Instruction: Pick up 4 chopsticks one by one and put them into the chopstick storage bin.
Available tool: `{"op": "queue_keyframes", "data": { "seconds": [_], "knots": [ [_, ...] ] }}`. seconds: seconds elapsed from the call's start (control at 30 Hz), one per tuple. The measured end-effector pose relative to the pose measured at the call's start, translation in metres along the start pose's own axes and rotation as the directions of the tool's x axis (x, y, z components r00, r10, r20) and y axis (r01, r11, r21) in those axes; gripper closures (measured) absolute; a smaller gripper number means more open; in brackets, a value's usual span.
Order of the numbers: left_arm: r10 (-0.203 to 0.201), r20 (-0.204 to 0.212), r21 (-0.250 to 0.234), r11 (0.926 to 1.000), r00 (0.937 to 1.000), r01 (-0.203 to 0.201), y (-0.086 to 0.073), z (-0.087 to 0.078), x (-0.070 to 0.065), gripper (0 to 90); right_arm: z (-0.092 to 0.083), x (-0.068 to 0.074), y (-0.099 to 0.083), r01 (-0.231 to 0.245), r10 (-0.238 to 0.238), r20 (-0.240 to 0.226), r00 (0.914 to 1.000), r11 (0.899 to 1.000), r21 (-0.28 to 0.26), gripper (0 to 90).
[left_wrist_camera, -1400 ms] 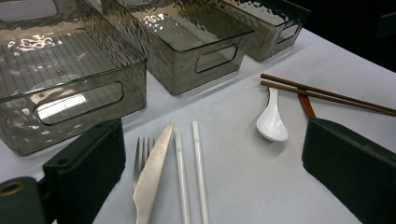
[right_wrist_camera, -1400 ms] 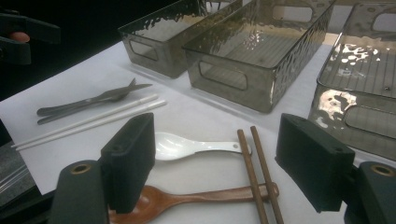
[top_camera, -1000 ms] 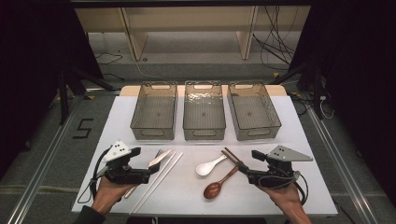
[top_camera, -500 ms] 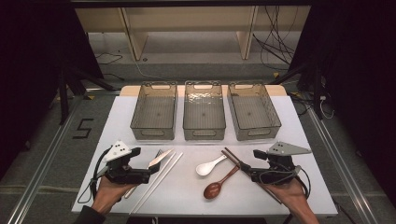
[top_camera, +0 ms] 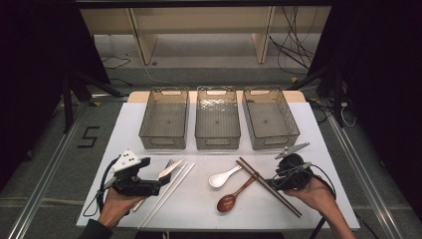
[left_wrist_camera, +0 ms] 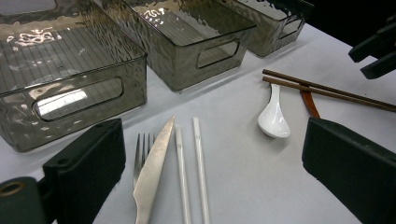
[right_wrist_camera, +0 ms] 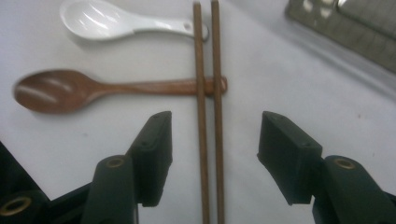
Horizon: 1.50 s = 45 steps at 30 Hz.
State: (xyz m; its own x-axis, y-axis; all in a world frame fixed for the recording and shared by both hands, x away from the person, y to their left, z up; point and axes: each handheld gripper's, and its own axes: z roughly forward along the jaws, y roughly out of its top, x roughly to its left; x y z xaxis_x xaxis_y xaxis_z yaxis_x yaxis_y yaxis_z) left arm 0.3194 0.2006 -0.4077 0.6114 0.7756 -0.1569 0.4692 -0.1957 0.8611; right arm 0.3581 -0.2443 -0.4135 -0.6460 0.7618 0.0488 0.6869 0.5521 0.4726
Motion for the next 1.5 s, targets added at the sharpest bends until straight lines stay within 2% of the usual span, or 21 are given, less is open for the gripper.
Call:
{"op": "queue_keyframes", "data": {
  "seconds": [0.03, 0.07, 0.1, 0.17, 0.27, 0.5, 0.63, 0.93, 1.33, 1.5],
  "knots": [
    [0.001, 0.000, 0.000, 1.0000, 1.0000, -0.001, 0.000, 0.000, 0.000, 5.5, 0.000, 0.000, 0.000, 0.000, 0.000, 0.000, 1.0000, 1.000, 0.000, 47.5],
    [0.002, 0.001, 0.000, 1.0000, 1.0000, -0.002, 0.000, 0.000, 0.000, 5.5, 0.005, -0.004, -0.001, -0.009, 0.009, 0.001, 1.0000, 0.999, 0.042, 50.0],
    [0.003, 0.001, 0.001, 1.0000, 1.0000, -0.003, 0.000, 0.000, 0.000, 5.5, 0.005, -0.004, -0.001, -0.009, 0.009, 0.001, 1.0000, 0.999, 0.042, 50.0],
    [0.002, 0.001, 0.001, 1.0000, 1.0000, -0.002, 0.000, 0.000, 0.000, 5.5, 0.010, -0.007, -0.002, -0.009, 0.010, -0.009, 0.9999, 0.997, 0.082, 52.5],
    [0.004, 0.000, 0.000, 1.0000, 1.0000, -0.004, 0.000, -0.001, 0.000, 5.5, 0.015, -0.009, -0.005, -0.005, 0.005, 0.001, 1.0000, 0.992, 0.128, 56.0],
    [0.004, 0.001, -0.001, 1.0000, 1.0000, -0.004, 0.000, -0.001, 0.000, 5.5, 0.021, -0.008, -0.010, 0.005, -0.004, -0.005, 1.0000, 0.982, 0.191, 64.1],
    [0.004, 0.001, -0.001, 1.0000, 1.0000, -0.004, 0.000, -0.001, 0.000, 5.5, 0.024, -0.009, -0.014, 0.011, -0.008, -0.012, 0.9999, 0.972, 0.237, 69.2],
    [0.003, 0.002, 0.002, 1.0000, 1.0000, -0.003, 0.000, 0.000, 0.000, 5.5, 0.028, -0.008, -0.014, 0.023, -0.019, -0.021, 0.9996, 0.967, 0.255, 77.0],
    [0.004, 0.002, 0.003, 1.0000, 1.0000, -0.004, 0.000, 0.000, 0.000, 5.5, 0.036, -0.009, -0.012, 0.036, -0.036, -0.008, 0.9993, 0.955, 0.296, 85.0],
    [0.004, 0.002, 0.002, 1.0000, 1.0000, -0.004, 0.000, 0.000, 0.000, 5.5, 0.035, -0.010, -0.012, 0.050, -0.053, 0.003, 0.9986, 0.956, 0.290, 86.2]
  ]
}}
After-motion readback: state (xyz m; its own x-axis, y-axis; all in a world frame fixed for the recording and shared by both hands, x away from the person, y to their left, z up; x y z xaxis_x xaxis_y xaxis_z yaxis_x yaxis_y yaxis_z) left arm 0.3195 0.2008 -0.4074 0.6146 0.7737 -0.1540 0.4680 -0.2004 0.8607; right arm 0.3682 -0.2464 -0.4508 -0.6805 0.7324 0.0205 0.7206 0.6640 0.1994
